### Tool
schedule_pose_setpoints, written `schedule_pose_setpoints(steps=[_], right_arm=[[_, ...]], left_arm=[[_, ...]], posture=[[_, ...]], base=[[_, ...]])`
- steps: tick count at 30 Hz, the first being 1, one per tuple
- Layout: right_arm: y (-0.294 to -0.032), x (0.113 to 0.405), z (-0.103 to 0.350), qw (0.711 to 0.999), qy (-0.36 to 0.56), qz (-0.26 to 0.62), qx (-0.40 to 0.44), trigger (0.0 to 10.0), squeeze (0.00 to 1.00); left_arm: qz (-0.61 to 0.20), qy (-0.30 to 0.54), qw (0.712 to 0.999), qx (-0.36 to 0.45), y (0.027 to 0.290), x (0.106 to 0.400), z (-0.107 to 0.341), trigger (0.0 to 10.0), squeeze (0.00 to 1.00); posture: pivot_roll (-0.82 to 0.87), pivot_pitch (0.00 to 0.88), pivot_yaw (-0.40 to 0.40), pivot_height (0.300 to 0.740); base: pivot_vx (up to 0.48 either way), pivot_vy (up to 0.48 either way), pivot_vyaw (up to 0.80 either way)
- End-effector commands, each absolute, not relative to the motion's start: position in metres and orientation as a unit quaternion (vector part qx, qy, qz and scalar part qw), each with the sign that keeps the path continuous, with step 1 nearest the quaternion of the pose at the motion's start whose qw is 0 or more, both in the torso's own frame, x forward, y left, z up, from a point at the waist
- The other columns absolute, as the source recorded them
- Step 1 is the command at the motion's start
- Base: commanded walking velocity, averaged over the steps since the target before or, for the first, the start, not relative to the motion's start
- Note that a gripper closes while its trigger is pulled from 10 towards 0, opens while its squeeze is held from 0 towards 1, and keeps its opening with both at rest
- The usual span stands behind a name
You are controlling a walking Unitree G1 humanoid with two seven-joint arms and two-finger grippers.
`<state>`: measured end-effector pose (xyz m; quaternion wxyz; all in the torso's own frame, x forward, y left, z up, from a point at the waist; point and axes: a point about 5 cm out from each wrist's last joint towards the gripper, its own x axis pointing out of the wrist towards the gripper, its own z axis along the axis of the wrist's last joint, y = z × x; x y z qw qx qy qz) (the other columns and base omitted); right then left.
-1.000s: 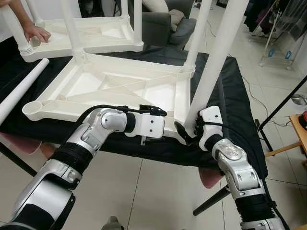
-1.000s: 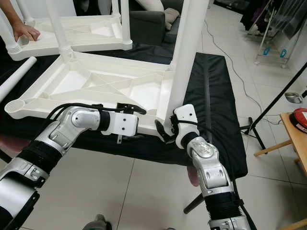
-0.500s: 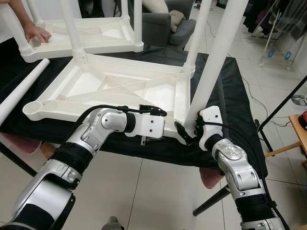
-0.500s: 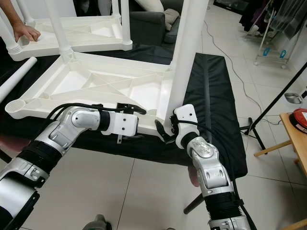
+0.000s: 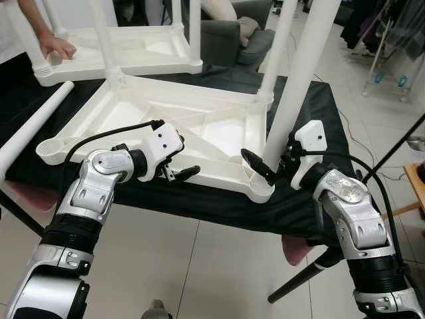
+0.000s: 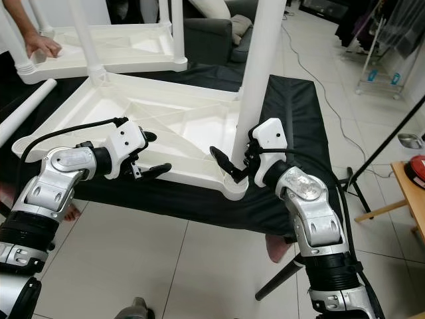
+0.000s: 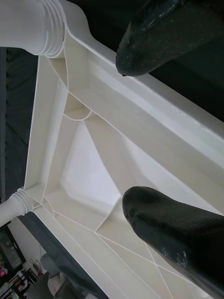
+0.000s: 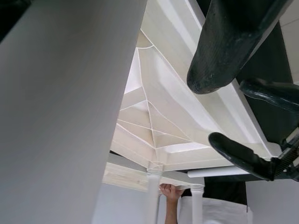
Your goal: Building children table
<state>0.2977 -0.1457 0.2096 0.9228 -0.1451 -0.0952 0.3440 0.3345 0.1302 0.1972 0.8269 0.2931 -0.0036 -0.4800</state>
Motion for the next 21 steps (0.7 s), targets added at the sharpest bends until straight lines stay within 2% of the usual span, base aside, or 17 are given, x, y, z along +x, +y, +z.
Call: schedule_pose_setpoints(steps=[1, 12, 15, 18, 19, 21], right_arm=[[-0.144, 0.296, 0.207, 0.920, -0.091, 0.353, -0.146, 10.0, 0.00], [-0.156, 0.292, 0.198, 0.935, -0.076, 0.317, -0.139, 10.0, 0.00], [-0.164, 0.283, 0.182, 0.952, -0.057, 0.275, -0.119, 10.0, 0.00], [-0.165, 0.273, 0.170, 0.957, -0.045, 0.269, -0.100, 10.0, 0.00], [-0.164, 0.271, 0.168, 0.957, -0.042, 0.270, -0.096, 10.0, 0.00], [-0.164, 0.265, 0.163, 0.959, -0.037, 0.269, -0.086, 10.0, 0.00]], left_arm=[[-0.405, -0.026, 0.867, 0.288, 0.133, 0.340, 0.199, 10.0, 0.00], [-0.415, -0.005, 0.881, 0.225, 0.137, 0.323, 0.199, 10.0, 0.00], [-0.420, 0.003, 0.887, 0.193, 0.138, 0.312, 0.194, 10.0, 0.00], [-0.416, 0.006, 0.892, 0.178, 0.139, 0.308, 0.191, 10.0, 0.00], [-0.414, 0.006, 0.893, 0.174, 0.139, 0.307, 0.191, 10.0, 0.00], [-0.408, 0.006, 0.898, 0.164, 0.138, 0.305, 0.190, 10.0, 0.00]], posture=[[0.16, 0.000, 0.000, 0.740], [0.16, 0.000, 0.000, 0.740], [0.16, 0.000, 0.000, 0.740], [0.15, 0.000, 0.000, 0.740], [0.15, 0.116, -0.069, 0.740], [0.15, 0.116, -0.069, 0.740]], base=[[0.000, 0.000, 0.00], [0.000, 0.000, 0.00], [0.000, 0.000, 0.00], [0.000, 0.000, 0.00], [0.000, 0.000, 0.00], [0.000, 0.000, 0.00]])
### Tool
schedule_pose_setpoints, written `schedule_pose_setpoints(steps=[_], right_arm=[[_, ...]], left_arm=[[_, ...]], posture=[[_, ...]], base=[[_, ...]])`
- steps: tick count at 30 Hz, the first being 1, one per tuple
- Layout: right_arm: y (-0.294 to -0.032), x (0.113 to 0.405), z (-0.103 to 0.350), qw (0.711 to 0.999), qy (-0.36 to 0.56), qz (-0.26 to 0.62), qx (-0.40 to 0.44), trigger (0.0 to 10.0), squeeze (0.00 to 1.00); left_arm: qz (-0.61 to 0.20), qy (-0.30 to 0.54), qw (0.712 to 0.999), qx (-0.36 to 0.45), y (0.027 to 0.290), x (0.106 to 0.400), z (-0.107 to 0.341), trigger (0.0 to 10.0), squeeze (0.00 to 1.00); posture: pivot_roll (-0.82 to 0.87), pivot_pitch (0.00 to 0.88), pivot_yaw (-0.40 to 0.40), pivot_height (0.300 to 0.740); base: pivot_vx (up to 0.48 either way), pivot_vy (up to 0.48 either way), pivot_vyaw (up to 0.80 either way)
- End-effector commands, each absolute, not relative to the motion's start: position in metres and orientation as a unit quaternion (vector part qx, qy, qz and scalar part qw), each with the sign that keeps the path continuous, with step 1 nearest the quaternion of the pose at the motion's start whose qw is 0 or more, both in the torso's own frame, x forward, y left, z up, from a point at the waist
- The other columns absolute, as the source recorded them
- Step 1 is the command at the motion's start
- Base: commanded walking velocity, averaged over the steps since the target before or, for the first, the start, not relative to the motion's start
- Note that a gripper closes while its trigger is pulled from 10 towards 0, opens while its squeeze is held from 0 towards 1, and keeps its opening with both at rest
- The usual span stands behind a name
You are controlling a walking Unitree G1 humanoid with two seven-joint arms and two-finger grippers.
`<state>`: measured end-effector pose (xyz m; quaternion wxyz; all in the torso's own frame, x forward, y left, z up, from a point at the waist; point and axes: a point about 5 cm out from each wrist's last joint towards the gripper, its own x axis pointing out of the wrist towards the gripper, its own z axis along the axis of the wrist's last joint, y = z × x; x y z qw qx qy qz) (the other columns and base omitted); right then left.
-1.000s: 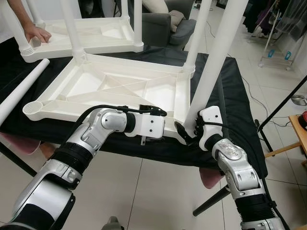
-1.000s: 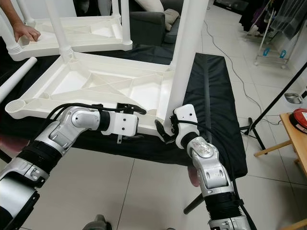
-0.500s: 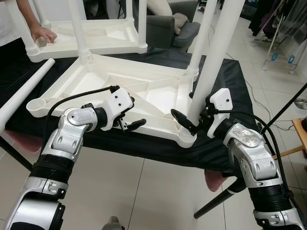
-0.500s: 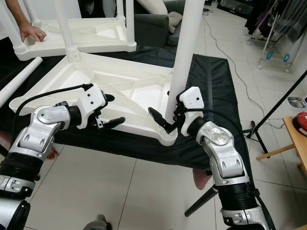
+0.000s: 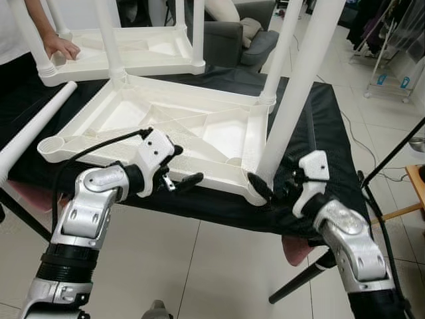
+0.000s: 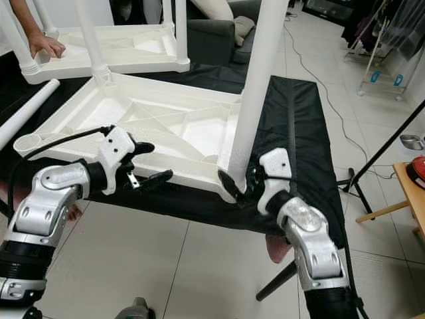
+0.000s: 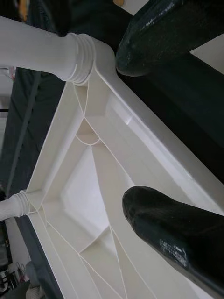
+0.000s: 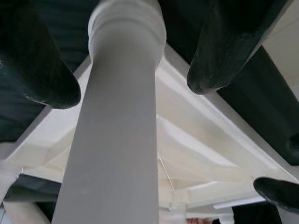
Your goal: Building children table
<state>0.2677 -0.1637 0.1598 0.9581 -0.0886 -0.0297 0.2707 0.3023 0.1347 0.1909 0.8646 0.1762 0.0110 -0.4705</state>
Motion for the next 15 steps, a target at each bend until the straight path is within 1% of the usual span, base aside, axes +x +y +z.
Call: schedule_pose_setpoints(steps=[1, 2, 9, 12, 15], right_arm=[[-0.164, 0.265, 0.163, 0.959, -0.037, 0.269, -0.086, 10.0, 0.00], [-0.164, 0.258, 0.158, 0.962, -0.032, 0.262, -0.077, 10.0, 0.00], [-0.170, 0.247, 0.145, 0.970, -0.016, 0.229, -0.074, 10.0, 0.00], [-0.176, 0.241, 0.137, 0.981, -0.011, 0.185, -0.064, 10.0, 0.00], [-0.175, 0.237, 0.132, 0.982, -0.004, 0.179, -0.059, 10.0, 0.00]], left_arm=[[-0.408, 0.006, 0.898, 0.164, 0.138, 0.305, 0.190, 10.0, 0.00], [-0.397, 0.003, 0.904, 0.160, 0.138, 0.303, 0.187, 10.0, 0.00], [-0.375, 0.005, 0.915, 0.147, 0.137, 0.296, 0.181, 10.0, 0.00], [-0.341, -0.006, 0.932, 0.125, 0.136, 0.293, 0.180, 10.0, 0.00], [-0.318, -0.016, 0.941, 0.112, 0.135, 0.293, 0.180, 10.0, 0.00]], posture=[[0.15, 0.116, -0.069, 0.740], [0.15, 0.114, -0.069, 0.740], [0.15, 0.112, -0.067, 0.740], [0.14, 0.111, -0.065, 0.740], [0.14, 0.110, -0.064, 0.740]], base=[[0.000, 0.000, 0.00], [0.000, 0.000, 0.00], [0.000, 0.000, 0.00], [0.000, 0.000, 0.00], [0.000, 0.000, 0.00]])
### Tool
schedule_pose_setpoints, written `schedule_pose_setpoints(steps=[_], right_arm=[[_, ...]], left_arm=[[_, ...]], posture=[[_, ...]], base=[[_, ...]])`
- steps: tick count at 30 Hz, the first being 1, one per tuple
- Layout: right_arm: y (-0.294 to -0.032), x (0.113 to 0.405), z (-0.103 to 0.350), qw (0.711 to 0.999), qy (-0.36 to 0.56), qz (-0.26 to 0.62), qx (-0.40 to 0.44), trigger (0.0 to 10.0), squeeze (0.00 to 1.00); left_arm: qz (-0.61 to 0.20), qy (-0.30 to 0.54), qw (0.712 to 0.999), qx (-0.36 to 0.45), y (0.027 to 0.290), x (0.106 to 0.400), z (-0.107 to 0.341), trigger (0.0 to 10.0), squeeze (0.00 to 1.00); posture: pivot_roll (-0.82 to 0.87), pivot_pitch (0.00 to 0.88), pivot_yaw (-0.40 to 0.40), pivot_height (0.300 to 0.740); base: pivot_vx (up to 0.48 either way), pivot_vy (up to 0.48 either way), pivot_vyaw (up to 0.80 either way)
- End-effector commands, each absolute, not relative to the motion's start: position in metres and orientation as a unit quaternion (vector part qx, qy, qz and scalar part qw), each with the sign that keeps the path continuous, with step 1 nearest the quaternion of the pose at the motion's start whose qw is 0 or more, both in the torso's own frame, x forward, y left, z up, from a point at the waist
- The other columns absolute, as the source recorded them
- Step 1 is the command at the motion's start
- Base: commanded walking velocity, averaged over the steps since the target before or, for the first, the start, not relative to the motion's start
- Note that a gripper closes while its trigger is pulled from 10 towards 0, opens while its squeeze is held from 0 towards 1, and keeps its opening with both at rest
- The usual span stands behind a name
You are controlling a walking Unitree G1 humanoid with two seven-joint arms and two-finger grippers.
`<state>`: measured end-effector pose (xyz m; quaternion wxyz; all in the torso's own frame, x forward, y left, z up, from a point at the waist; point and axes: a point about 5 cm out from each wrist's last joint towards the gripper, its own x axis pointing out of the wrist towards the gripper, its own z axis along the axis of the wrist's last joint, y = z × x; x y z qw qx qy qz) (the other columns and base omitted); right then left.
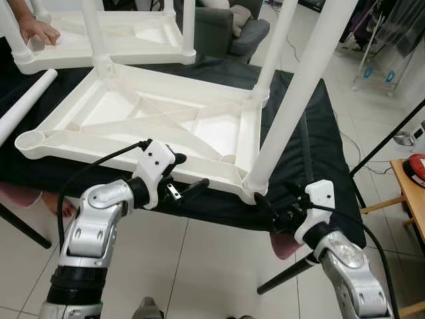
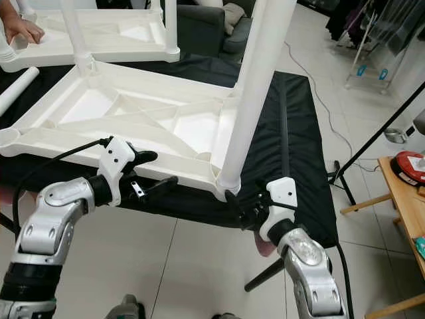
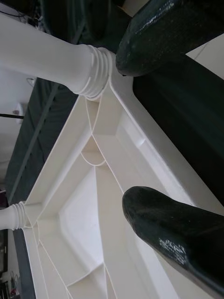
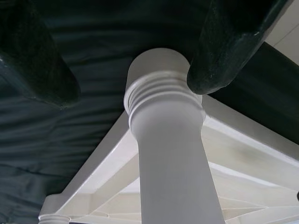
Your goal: Building children table
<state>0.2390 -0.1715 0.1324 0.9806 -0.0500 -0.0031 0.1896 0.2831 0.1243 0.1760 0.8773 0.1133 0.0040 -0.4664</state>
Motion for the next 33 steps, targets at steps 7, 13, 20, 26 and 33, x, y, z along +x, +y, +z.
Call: schedule_pose_setpoints(steps=[7, 13, 20, 26, 33], right_arm=[[-0.161, 0.220, 0.116, 0.976, 0.028, 0.214, -0.037, 10.0, 0.00], [-0.141, 0.205, 0.102, 0.963, 0.049, 0.263, -0.033, 10.0, 0.00], [-0.130, 0.202, 0.104, 0.957, 0.034, 0.285, -0.049, 10.0, 0.00], [-0.102, 0.205, 0.117, 0.936, 0.004, 0.348, -0.048, 10.0, 0.00], [-0.079, 0.229, 0.139, 0.913, -0.047, 0.400, -0.062, 10.0, 0.00]], left_arm=[[-0.277, -0.034, 0.955, 0.100, 0.138, 0.290, 0.182, 10.0, 0.00], [-0.250, -0.014, 0.961, 0.115, 0.142, 0.285, 0.176, 10.0, 0.00], [-0.234, -0.010, 0.963, 0.134, 0.144, 0.283, 0.172, 10.0, 0.00], [-0.160, -0.016, 0.977, 0.141, 0.159, 0.293, 0.174, 10.0, 0.00], [-0.092, -0.036, 0.985, 0.140, 0.178, 0.302, 0.187, 10.0, 0.00]], posture=[[0.14, 0.109, -0.065, 0.740], [0.15, 0.110, -0.064, 0.740], [0.15, 0.110, -0.064, 0.740], [0.15, 0.108, -0.058, 0.740], [0.17, 0.106, -0.059, 0.740]], base=[[0.000, 0.000, 0.00], [0.000, 0.000, 0.00], [0.000, 0.000, 0.00], [0.000, 0.000, 0.00], [0.000, 0.000, 0.00]])
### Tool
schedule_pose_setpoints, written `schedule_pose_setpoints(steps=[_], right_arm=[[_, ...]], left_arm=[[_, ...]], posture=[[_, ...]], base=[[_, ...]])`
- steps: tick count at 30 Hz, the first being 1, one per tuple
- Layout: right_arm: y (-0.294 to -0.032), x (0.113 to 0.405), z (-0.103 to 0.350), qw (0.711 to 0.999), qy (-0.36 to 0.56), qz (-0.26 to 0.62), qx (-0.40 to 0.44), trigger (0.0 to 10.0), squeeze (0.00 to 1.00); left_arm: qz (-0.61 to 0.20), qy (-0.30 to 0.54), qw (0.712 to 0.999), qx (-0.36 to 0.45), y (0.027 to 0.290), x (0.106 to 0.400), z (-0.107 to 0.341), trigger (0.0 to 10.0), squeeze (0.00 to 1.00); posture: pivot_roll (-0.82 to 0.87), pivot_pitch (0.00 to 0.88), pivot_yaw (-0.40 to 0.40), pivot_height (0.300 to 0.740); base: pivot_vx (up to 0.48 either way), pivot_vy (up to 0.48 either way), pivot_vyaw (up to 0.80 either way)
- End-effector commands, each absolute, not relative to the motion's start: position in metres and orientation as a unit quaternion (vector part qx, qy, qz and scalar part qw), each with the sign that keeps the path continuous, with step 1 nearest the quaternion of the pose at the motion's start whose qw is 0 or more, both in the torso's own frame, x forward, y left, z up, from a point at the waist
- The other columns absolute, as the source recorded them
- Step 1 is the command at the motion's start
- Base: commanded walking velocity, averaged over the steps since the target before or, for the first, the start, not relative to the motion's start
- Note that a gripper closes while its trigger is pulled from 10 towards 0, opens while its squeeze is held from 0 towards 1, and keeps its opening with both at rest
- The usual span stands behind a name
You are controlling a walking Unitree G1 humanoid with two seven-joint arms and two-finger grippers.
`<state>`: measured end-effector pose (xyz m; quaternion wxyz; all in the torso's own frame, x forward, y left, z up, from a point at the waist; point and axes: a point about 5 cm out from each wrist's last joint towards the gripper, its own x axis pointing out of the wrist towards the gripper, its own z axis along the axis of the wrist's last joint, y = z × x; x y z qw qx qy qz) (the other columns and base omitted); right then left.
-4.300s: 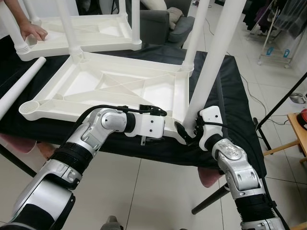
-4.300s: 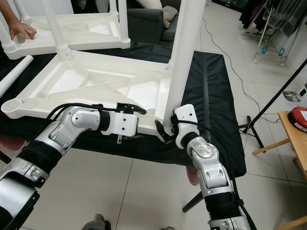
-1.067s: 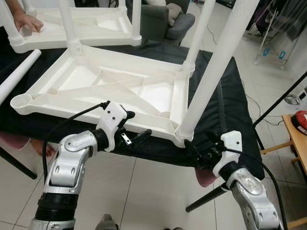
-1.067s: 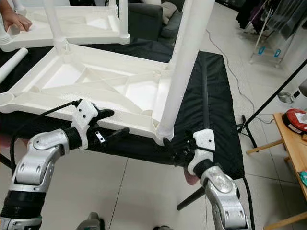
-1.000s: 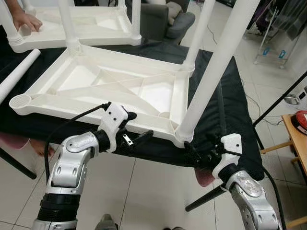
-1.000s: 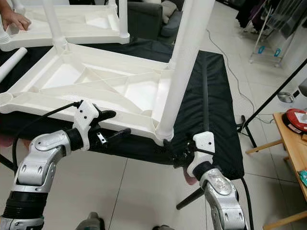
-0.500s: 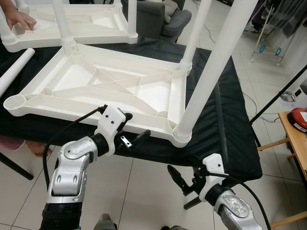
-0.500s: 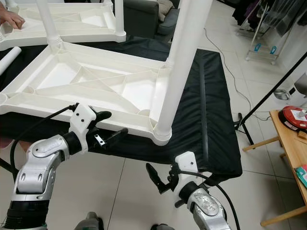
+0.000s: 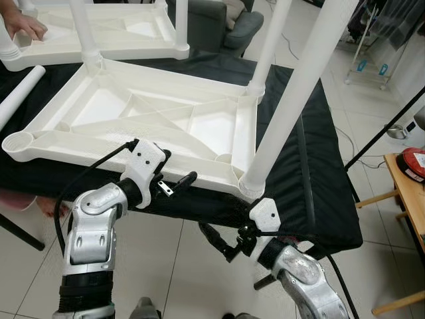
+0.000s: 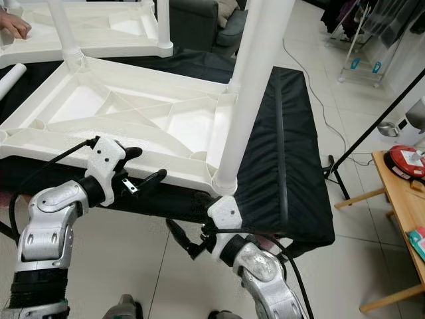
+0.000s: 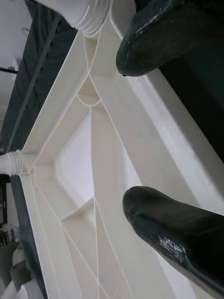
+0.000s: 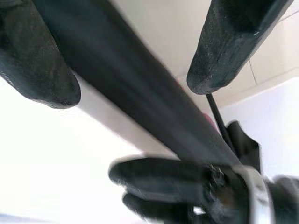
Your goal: Building children table
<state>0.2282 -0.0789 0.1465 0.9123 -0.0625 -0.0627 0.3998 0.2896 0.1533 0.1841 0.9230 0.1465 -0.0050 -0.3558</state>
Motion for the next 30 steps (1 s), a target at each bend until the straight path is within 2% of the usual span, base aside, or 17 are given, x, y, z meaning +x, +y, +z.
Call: schedule_pose_setpoints(steps=[1, 6, 8, 10, 11, 15, 16, 18, 29, 30], right_arm=[[-0.079, 0.229, 0.139, 0.913, -0.047, 0.400, -0.062, 10.0, 0.00], [-0.070, 0.244, 0.145, 0.918, -0.063, 0.384, -0.072, 10.0, 0.00], [-0.061, 0.261, 0.141, 0.934, -0.053, 0.345, -0.080, 10.0, 0.00], [-0.059, 0.264, 0.137, 0.939, -0.044, 0.333, -0.079, 10.0, 0.00], [-0.061, 0.268, 0.132, 0.946, -0.034, 0.311, -0.089, 10.0, 0.00], [-0.072, 0.277, 0.130, 0.960, -0.023, 0.265, -0.089, 10.0, 0.00], [-0.087, 0.289, 0.130, 0.971, -0.011, 0.223, -0.083, 10.0, 0.00], [-0.099, 0.298, 0.131, 0.978, -0.002, 0.192, -0.081, 10.0, 0.00], [-0.132, 0.321, 0.139, 0.989, -0.007, 0.114, -0.097, 10.0, 0.00], [-0.156, 0.330, 0.143, 0.992, -0.008, 0.057, -0.111, 10.0, 0.00]], left_arm=[[-0.092, -0.036, 0.985, 0.140, 0.178, 0.302, 0.187, 10.0, 0.00], [-0.065, -0.053, 0.986, 0.145, 0.187, 0.306, 0.196, 10.0, 0.00], [-0.007, -0.086, 0.985, 0.149, 0.207, 0.313, 0.215, 10.0, 0.00], [0.013, -0.097, 0.984, 0.147, 0.214, 0.315, 0.222, 10.0, 0.00], [0.034, -0.107, 0.983, 0.148, 0.224, 0.316, 0.230, 10.0, 0.00], [0.034, -0.109, 0.982, 0.150, 0.226, 0.317, 0.233, 10.0, 0.00], [0.014, -0.105, 0.983, 0.153, 0.219, 0.319, 0.230, 10.0, 0.00], [-0.009, -0.099, 0.983, 0.157, 0.210, 0.320, 0.227, 10.0, 0.00], [-0.092, -0.081, 0.977, 0.173, 0.180, 0.322, 0.212, 10.0, 0.00], [-0.102, -0.079, 0.977, 0.172, 0.177, 0.321, 0.210, 10.0, 0.00]], posture=[[0.17, 0.106, -0.059, 0.740], [0.18, 0.108, -0.068, 0.740], [0.19, 0.108, -0.076, 0.740], [0.19, 0.108, -0.076, 0.740], [0.19, 0.108, -0.076, 0.740], [0.19, 0.108, -0.076, 0.740], [0.18, 0.111, -0.069, 0.740], [0.18, 0.111, -0.069, 0.740], [0.18, 0.110, -0.066, 0.740], [0.18, 0.109, -0.067, 0.740]], base=[[0.000, 0.000, 0.00], [0.000, 0.000, 0.00], [0.000, 0.000, 0.00], [0.000, 0.000, 0.00], [0.000, 0.000, 0.00], [0.000, 0.000, 0.00], [0.000, 0.000, 0.00], [0.000, 0.000, 0.00], [0.000, 0.000, 0.00], [0.000, 0.000, 0.00]])
